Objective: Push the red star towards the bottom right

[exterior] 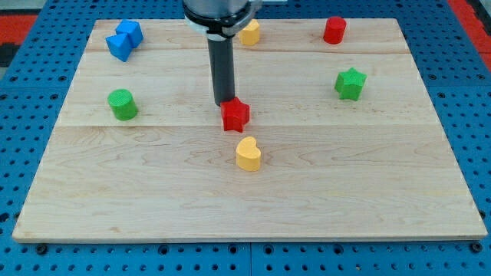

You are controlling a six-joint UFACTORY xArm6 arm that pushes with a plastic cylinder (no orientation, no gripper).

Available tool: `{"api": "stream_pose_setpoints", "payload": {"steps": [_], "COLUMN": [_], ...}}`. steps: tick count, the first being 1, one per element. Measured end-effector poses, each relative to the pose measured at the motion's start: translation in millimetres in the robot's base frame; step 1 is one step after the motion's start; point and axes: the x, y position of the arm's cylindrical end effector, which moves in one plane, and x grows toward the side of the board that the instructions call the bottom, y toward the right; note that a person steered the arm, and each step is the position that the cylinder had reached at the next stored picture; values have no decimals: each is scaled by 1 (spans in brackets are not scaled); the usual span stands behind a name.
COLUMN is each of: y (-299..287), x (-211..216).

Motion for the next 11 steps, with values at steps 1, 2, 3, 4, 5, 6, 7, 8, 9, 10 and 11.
{"api": "stream_pose_setpoints", "payload": {"steps": [1,2,3,4,5,6,7,8,9,10,11], "y": [14,54,95,108,70,23,-33,-6,73,38,38], "x": [6,9,22,42,-10,-25,-12,18,37,53,68]}}
